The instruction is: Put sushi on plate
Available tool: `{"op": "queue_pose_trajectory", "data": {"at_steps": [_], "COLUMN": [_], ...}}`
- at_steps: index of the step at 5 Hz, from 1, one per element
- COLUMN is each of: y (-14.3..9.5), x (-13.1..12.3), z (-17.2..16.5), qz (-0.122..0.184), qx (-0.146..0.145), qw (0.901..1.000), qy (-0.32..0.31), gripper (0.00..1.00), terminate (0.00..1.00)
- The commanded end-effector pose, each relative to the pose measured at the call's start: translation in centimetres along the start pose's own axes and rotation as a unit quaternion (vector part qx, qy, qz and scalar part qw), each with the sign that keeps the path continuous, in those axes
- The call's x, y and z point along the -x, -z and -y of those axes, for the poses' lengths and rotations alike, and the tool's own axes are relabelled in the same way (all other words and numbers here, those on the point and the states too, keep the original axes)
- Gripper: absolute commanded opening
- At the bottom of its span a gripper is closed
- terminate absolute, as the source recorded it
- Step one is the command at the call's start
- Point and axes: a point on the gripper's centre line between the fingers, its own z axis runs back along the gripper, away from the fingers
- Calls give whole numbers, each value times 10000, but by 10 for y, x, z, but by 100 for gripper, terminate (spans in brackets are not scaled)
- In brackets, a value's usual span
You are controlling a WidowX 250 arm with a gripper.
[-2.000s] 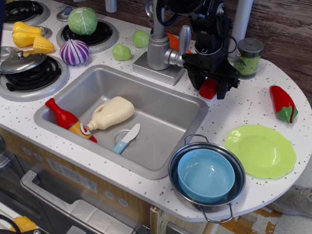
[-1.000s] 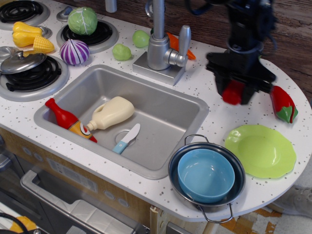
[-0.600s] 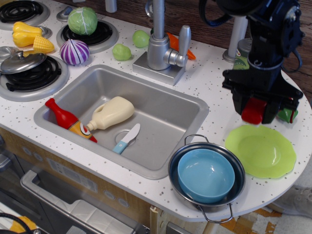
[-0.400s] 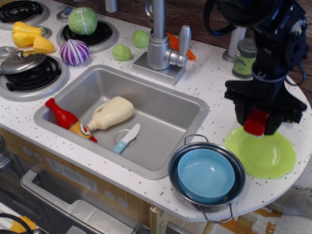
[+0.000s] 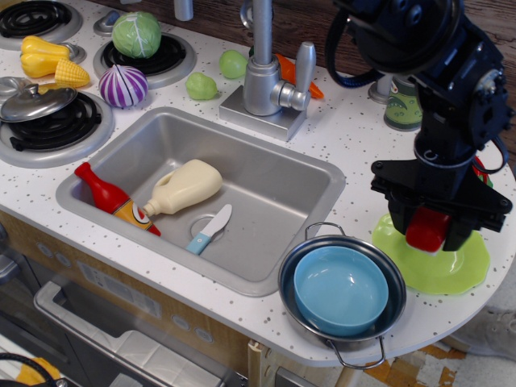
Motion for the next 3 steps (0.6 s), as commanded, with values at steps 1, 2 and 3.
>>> {"op": "queue_pose_trajectory", "data": {"at_steps": [1, 2, 3], "y": [-18, -18, -18], "x": [-12, -12, -12], "z": [9, 9, 9], "qz": [414, 414, 414], "qx": [140, 140, 140], "qw": [9990, 9990, 9990], "qy": [-87, -87, -87], "gripper": [100, 100, 100], "terminate": [0, 0, 100]}}
